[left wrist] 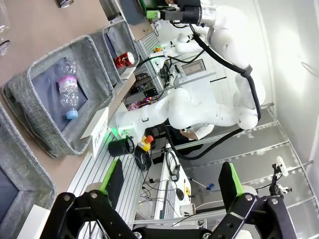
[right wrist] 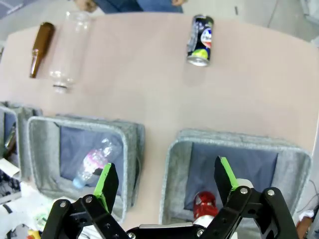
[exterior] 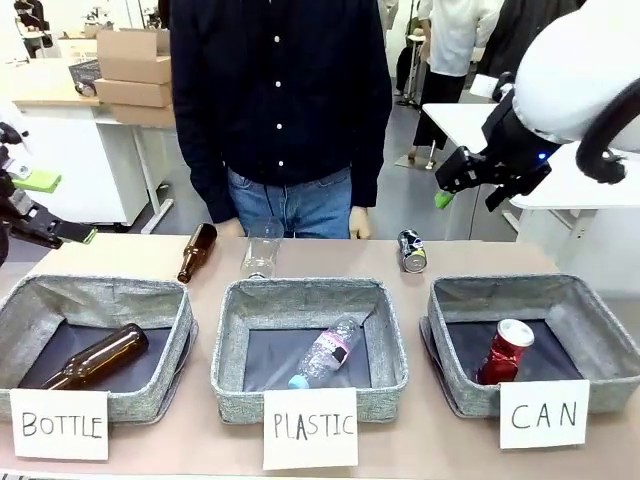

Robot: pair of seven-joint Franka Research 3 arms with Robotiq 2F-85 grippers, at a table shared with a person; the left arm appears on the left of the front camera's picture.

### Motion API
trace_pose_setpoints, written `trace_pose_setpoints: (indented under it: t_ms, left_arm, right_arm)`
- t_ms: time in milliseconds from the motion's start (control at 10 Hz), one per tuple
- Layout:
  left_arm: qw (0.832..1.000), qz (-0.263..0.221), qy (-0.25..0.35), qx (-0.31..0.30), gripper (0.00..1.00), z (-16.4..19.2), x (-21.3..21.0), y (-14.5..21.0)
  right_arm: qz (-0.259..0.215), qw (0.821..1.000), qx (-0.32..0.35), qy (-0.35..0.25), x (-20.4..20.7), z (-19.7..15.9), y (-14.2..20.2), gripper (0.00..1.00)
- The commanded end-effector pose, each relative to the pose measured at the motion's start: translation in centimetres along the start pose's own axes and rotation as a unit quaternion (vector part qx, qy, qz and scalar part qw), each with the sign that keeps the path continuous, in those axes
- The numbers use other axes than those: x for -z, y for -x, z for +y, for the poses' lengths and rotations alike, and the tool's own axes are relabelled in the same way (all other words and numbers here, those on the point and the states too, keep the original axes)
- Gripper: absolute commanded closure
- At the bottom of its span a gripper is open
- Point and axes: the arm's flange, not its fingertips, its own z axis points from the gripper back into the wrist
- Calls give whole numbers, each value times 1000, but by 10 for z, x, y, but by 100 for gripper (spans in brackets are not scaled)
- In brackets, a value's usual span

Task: Sort the can waste into the basket.
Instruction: Pick up the can waste from the table and place it in the right Fabric basket.

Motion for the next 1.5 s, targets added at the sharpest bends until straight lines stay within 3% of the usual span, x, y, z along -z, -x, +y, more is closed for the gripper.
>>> trace_pose_setpoints:
  t_ms: [0,300,600,800,1200,1400]
  left_arm:
    - [1000,-3,0,-4,0,-4,-1,1]
    - [1000,-3,0,-4,0,-4,-1,1]
    - [1000,-3,0,-4,0,-4,-1,1]
    - [1000,-3,0,-4,0,-4,-1,1]
    - [1000,-3,0,-4,0,-4,-1,1]
    - [1000,-3,0,-4,0,-4,-1,1]
  right_arm:
    - [18,999,-26,22,62,-5,-74,0]
    - [40,995,5,96,169,-25,-131,0]
    - [43,997,13,65,239,-46,-143,0]
    - [65,995,25,76,270,-53,-141,0]
    - [78,992,27,94,287,-52,-134,0]
    - [85,992,33,89,291,-53,-132,59]
